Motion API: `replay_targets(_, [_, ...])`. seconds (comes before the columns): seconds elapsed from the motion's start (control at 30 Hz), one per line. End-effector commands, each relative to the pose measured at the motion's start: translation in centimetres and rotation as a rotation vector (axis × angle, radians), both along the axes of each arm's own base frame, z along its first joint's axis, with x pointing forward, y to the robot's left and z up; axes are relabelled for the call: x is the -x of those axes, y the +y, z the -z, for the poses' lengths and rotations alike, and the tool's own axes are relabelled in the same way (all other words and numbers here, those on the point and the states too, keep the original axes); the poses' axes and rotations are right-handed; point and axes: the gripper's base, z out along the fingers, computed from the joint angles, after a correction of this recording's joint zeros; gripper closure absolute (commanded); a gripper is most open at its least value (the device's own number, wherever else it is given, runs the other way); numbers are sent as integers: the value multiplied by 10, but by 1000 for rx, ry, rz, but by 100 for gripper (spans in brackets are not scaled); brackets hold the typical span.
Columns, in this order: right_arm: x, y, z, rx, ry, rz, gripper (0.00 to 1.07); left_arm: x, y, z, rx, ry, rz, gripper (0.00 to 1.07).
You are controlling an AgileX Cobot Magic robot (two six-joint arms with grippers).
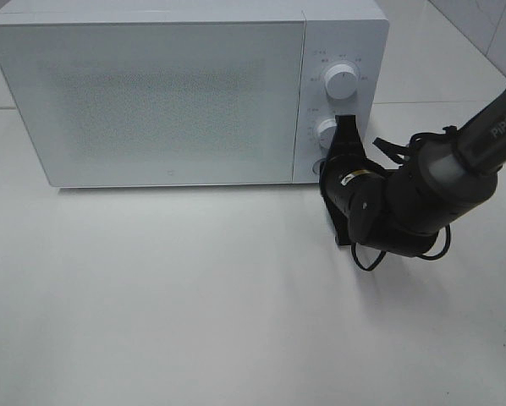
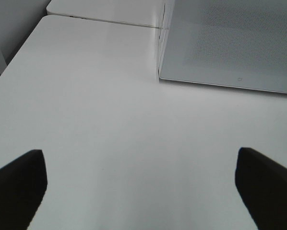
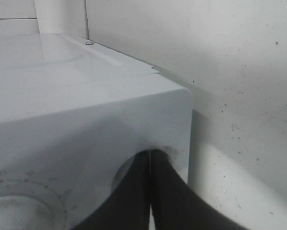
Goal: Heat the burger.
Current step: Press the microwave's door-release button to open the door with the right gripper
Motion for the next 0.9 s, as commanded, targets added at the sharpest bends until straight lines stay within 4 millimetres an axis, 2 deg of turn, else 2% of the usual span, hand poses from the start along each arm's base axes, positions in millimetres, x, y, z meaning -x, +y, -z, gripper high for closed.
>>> replay_targets(0.03, [-18,0,-24,-5,-192,25,107,1,0,1,9,-4,-4,7])
replay_targets(0.5, [-43,2,-50,15,-355,75,107,1,0,1,9,-4,-4,7])
replay_targets(0.9, [-47,4,-55,32,-372,72,107,1,0,1,9,-4,-4,7])
